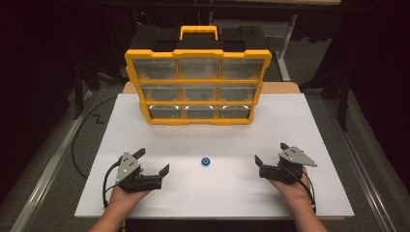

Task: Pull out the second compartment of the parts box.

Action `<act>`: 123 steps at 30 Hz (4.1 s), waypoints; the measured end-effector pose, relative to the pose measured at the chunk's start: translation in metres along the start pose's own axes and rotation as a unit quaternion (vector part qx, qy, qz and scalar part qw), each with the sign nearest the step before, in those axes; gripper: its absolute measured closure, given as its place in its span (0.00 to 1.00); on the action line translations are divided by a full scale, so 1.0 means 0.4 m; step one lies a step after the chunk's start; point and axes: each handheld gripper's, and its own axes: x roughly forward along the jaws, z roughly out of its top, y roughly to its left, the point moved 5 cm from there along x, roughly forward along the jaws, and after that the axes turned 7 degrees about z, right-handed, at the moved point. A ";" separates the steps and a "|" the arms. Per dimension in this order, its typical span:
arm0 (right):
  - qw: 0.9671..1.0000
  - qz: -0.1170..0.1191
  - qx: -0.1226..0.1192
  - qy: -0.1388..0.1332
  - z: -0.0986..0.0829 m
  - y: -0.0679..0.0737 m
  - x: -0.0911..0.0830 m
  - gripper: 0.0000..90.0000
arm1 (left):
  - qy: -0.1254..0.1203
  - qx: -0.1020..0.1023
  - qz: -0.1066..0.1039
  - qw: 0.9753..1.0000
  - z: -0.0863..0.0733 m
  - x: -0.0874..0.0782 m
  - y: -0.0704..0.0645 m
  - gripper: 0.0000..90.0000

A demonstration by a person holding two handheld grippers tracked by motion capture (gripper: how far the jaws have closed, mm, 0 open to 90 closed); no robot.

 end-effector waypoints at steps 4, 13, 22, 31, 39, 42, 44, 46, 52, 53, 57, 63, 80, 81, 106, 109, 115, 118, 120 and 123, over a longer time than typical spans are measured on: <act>1.000 -0.003 -0.002 0.003 0.006 0.000 0.023 0.01 | 0.000 0.002 0.000 1.000 0.000 0.001 0.001 0.00; 1.000 -0.002 0.000 -0.004 0.020 -0.003 0.053 0.01 | 0.006 0.004 0.007 1.000 -0.001 0.003 0.003 0.00; 1.000 0.000 -0.003 0.001 0.036 0.004 0.090 0.01 | 0.005 0.005 0.012 1.000 0.003 0.000 0.006 0.00; 1.000 -0.001 -0.011 0.010 0.047 0.008 0.134 0.01 | 0.006 0.006 0.013 1.000 0.004 -0.003 0.008 0.01; 1.000 0.001 -0.013 0.007 0.052 0.005 0.156 0.01 | 0.005 0.005 0.016 1.000 0.001 -0.004 0.015 0.01; 1.000 -0.001 -0.015 0.011 0.050 0.003 0.157 0.01 | 0.004 0.004 0.016 1.000 -0.002 -0.001 0.015 0.01; 1.000 -0.003 -0.018 0.017 0.048 0.000 0.156 0.01 | 0.002 0.008 0.015 1.000 -0.004 0.001 0.012 0.01; 1.000 -0.006 -0.019 0.022 0.046 -0.003 0.155 0.01 | 0.001 0.011 0.012 1.000 -0.006 0.003 0.009 0.00; 0.998 -0.015 -0.037 0.042 0.037 -0.009 0.153 0.01 | 0.008 0.019 -0.011 1.000 -0.009 0.004 -0.002 0.00; 0.998 -0.016 -0.042 0.046 0.034 -0.009 0.153 0.01 | 0.007 0.019 -0.012 1.000 -0.009 0.004 -0.003 0.00; 0.997 -0.020 -0.054 0.059 0.026 -0.008 0.152 0.01 | 0.002 0.021 -0.013 1.000 -0.007 0.002 -0.006 0.00; 0.991 -0.029 -0.100 0.079 0.016 -0.002 0.146 0.01 | -0.003 0.020 -0.014 1.000 -0.005 0.001 -0.006 0.00; 0.968 -0.070 -0.218 0.100 0.009 0.014 0.134 0.01 | -0.012 0.022 -0.020 0.999 -0.002 -0.002 -0.009 0.00; 0.968 -0.070 -0.218 0.100 0.009 0.014 0.134 0.01 | -0.012 0.022 -0.020 0.999 -0.002 -0.002 -0.009 0.00; 0.916 -0.117 -0.364 0.119 0.010 0.047 0.129 0.02 | -0.018 0.024 -0.023 0.999 -0.001 -0.003 -0.013 0.01; 0.907 -0.122 -0.384 0.124 0.011 0.049 0.130 0.02 | -0.017 0.026 -0.023 0.999 -0.001 -0.003 -0.012 0.01; 0.897 -0.131 -0.404 0.123 0.016 0.058 0.129 0.02 | -0.017 0.026 -0.023 0.999 -0.001 -0.002 -0.012 0.01; 0.887 -0.139 -0.423 0.125 0.018 0.064 0.128 0.02 | -0.016 0.026 -0.023 0.999 -0.001 -0.002 -0.013 0.01; 0.880 -0.142 -0.436 0.126 0.019 0.068 0.128 0.02 | -0.016 0.027 -0.022 0.999 -0.001 -0.002 -0.012 0.01; 0.874 -0.147 -0.446 0.127 0.020 0.071 0.129 0.02 | -0.016 0.028 -0.022 0.999 -0.001 -0.002 -0.012 0.01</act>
